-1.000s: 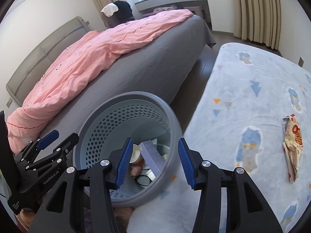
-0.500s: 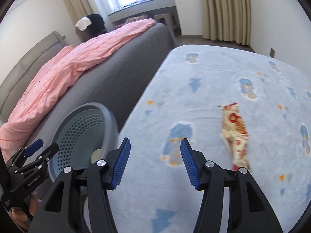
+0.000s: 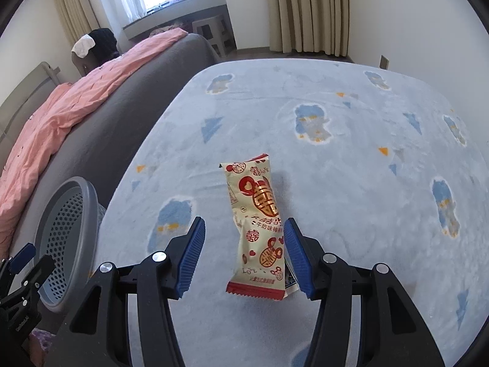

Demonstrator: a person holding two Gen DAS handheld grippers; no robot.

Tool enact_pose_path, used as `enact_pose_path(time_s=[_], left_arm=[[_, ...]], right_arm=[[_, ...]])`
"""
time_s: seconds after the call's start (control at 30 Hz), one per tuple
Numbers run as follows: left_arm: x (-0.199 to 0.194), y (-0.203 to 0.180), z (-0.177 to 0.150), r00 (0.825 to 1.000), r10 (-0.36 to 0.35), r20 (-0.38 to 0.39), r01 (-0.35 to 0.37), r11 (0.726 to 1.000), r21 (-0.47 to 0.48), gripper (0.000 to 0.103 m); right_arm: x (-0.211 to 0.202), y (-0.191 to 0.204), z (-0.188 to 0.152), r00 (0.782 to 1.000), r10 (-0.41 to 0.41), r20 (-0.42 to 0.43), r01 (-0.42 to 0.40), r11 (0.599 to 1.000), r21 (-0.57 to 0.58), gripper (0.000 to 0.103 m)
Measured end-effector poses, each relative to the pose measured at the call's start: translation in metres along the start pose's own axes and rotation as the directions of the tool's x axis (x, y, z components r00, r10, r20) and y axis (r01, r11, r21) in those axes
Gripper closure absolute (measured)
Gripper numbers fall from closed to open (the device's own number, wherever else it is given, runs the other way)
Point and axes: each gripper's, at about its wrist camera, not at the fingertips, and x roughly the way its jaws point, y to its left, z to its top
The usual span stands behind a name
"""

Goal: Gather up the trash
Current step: 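Move the right gripper to the snack wrapper and close on it, then grasp the playing cards with the left gripper while the right gripper holds the wrapper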

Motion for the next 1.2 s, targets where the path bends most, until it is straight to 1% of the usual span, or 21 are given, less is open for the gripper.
enact_pose_path(time_s=[0.3, 0.33, 0.43, 0.53, 0.57, 0.73, 0.87, 1.03, 1.2], left_arm=[[0.012, -0.021, 0.004, 1.000, -0.022, -0.015, 0.023, 0.999, 0.023, 0.033], [0.012, -0.023, 0.004, 1.000, -0.023, -0.016, 0.024, 0.999, 0.026, 0.033], [0.014, -0.028, 0.004, 0.999, -0.027, -0.021, 0.027, 0.999, 0.033, 0.033], [0.015, -0.032, 0.004, 0.999, -0.030, -0.025, 0.031, 0.999, 0.039, 0.033], [0.016, -0.034, 0.004, 0.999, -0.032, -0.026, 0.033, 0.999, 0.041, 0.033], [0.016, -0.051, 0.006, 0.998, -0.055, -0.027, 0.057, 0.997, 0.060, 0.033], [0.017, -0.076, 0.011, 0.996, -0.089, -0.031, 0.091, 0.992, 0.083, 0.033], [0.023, -0.119, 0.017, 0.987, -0.150, -0.049, 0.155, 0.982, 0.106, 0.033], [0.037, -0.162, 0.021, 0.977, -0.197, -0.086, 0.206, 0.972, 0.115, 0.033]], right_arm=[[0.020, -0.006, 0.000, 0.999, -0.027, -0.043, 0.026, 0.999, -0.021, 0.051], [0.023, -0.007, 0.000, 0.998, -0.029, -0.050, 0.028, 0.999, -0.020, 0.054], [0.027, -0.009, 0.000, 0.997, -0.026, -0.068, 0.024, 0.999, -0.021, 0.067], [0.025, -0.009, -0.001, 0.998, -0.021, -0.061, 0.020, 1.000, -0.023, 0.068], [0.024, -0.009, 0.000, 0.998, -0.017, -0.056, 0.016, 1.000, -0.023, 0.073], [0.010, -0.018, 0.002, 0.999, 0.022, -0.033, -0.022, 1.000, 0.015, 0.073], [-0.007, -0.033, 0.005, 0.999, 0.032, 0.003, -0.032, 0.998, 0.055, 0.073], [-0.027, -0.059, 0.008, 0.999, 0.001, 0.048, -0.006, 0.995, 0.104, 0.073], [-0.037, -0.091, 0.009, 0.998, -0.021, 0.066, 0.010, 0.987, 0.163, 0.073]])
